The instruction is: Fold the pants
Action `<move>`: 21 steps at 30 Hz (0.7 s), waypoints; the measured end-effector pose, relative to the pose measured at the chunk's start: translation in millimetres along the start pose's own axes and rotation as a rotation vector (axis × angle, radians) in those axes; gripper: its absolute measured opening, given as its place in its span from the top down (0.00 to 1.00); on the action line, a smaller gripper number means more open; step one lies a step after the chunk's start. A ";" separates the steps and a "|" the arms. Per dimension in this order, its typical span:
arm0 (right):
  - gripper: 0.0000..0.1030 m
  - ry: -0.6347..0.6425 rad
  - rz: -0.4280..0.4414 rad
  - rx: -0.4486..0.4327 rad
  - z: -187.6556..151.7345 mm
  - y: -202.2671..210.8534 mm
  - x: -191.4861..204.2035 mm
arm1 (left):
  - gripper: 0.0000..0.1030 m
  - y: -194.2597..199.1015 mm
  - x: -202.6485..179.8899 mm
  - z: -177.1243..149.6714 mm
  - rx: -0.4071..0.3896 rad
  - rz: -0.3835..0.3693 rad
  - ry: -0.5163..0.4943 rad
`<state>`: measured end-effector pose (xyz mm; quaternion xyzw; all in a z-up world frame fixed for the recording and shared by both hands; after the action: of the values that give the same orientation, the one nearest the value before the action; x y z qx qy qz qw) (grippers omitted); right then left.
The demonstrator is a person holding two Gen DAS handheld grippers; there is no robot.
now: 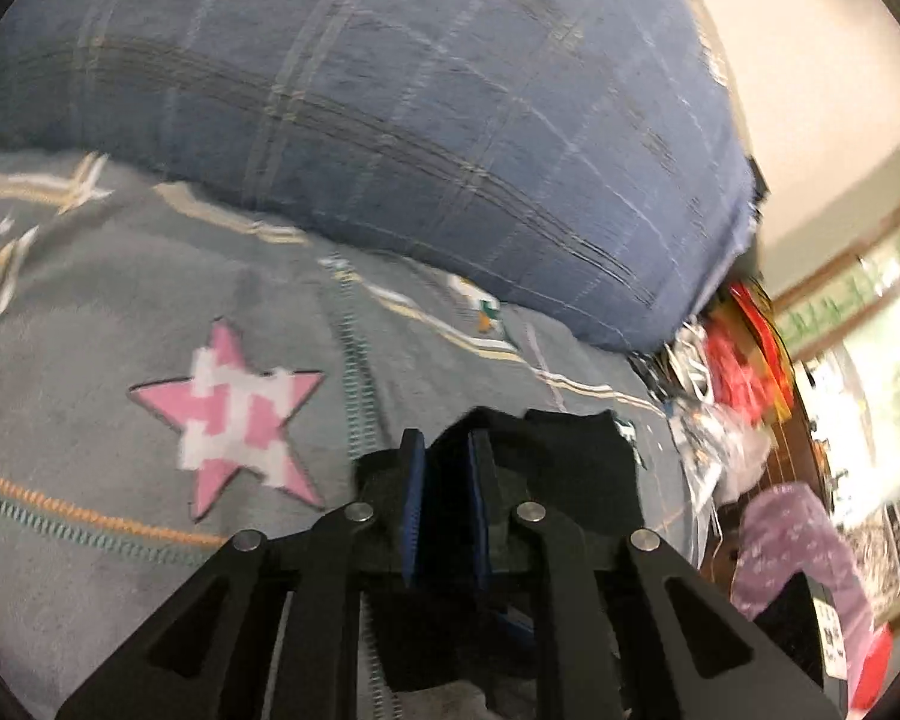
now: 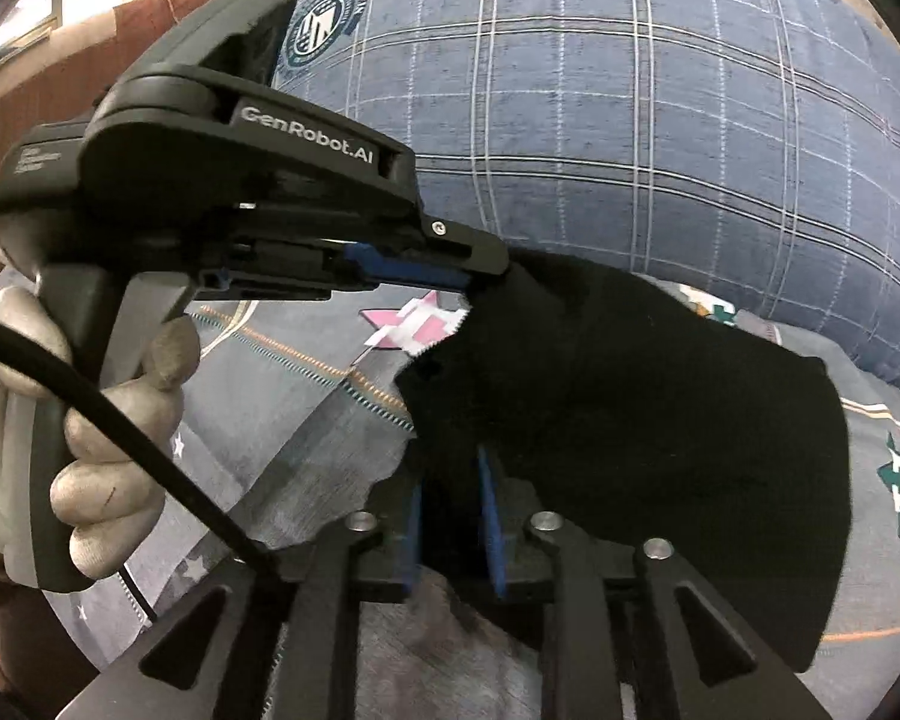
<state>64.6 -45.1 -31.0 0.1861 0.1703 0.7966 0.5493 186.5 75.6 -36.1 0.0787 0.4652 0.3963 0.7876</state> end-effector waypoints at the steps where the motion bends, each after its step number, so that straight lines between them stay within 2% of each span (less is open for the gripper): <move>1: 0.68 -0.009 0.017 -0.001 0.7 1.5 1.6 | 0.80 4.0 5.2 0.4 -0.002 0.009 0.019; 3: 0.52 -0.026 0.050 -0.004 -0.2 9.4 5.7 | 0.63 18.0 16.0 -0.5 -0.030 0.026 0.066; 7: 0.45 -0.047 0.110 -0.014 -6.0 37.1 11.0 | 0.62 52.1 28.8 -2.7 -0.091 0.025 0.135; 10: 0.45 -0.098 0.161 -0.024 -11.0 66.0 1.6 | 0.61 66.2 20.9 -9.0 -0.108 0.042 0.109; 13: 0.45 -0.157 0.120 -0.047 -10.5 90.0 -26.7 | 0.61 60.8 2.6 -19.5 -0.082 0.044 0.059; 17: 0.45 -0.249 -0.015 -0.077 -10.9 111.9 -77.2 | 0.61 36.9 -21.1 -36.7 -0.027 0.050 0.002; 21: 0.45 -0.343 -0.050 -0.103 -12.3 127.8 -102.9 | 0.62 11.8 -41.7 -44.5 0.010 0.033 -0.029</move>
<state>-11.4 -185.8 7.9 0.2865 0.0377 0.7471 0.5986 134.0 43.6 -27.0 0.0961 0.4545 0.4056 0.7872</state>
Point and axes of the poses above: each gripper's, at about its wrist camera, not at the fingertips, and y roughly against the way its jaws point, x to its left, z to its top, the point moved 1 cm from there along -y, roughly the way its jaws point, and after that the axes turned 13 degrees about -x, right-handed, at the moved point
